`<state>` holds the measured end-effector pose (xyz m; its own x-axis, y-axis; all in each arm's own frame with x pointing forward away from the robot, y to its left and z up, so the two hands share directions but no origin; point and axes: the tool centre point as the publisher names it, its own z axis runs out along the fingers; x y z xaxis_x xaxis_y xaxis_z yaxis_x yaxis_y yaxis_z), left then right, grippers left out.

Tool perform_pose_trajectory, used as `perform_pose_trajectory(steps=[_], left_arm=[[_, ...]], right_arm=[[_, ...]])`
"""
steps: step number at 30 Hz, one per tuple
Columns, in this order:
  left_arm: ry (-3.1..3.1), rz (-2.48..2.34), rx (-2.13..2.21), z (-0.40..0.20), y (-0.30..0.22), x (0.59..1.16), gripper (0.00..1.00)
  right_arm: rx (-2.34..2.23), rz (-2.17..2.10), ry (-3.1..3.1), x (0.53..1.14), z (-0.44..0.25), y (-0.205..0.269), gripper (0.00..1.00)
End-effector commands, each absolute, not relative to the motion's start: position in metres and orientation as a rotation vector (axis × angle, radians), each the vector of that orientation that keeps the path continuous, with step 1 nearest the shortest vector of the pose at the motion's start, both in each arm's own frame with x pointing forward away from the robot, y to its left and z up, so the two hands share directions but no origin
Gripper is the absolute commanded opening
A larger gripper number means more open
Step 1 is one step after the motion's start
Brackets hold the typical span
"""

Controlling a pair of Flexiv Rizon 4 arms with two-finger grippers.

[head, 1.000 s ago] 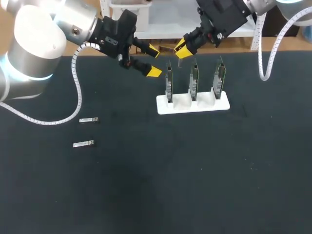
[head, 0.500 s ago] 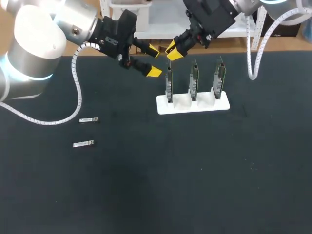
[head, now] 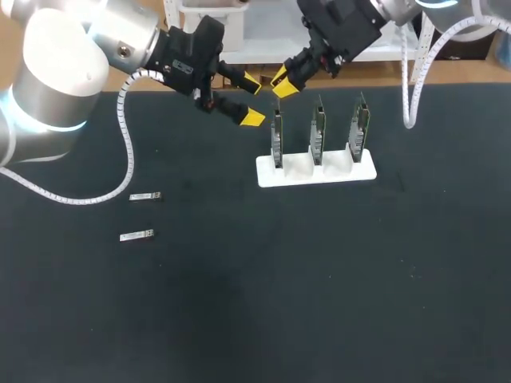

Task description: Pick up the optical module with the left hand, and insert it into the network port with the right hand.

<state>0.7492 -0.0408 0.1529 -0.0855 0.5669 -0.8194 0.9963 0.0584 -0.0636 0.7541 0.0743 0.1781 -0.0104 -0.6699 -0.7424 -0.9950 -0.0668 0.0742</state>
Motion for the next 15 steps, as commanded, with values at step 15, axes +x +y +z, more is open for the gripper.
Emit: perform_pose_trajectory(steps=[15], left_arm=[[1.725,-0.891,1.576,0.1531,-0.0414,0.7514,1.0]], right_arm=[[-1.792,0.864,1.707,0.7597,0.1708,0.0781,0.0]])
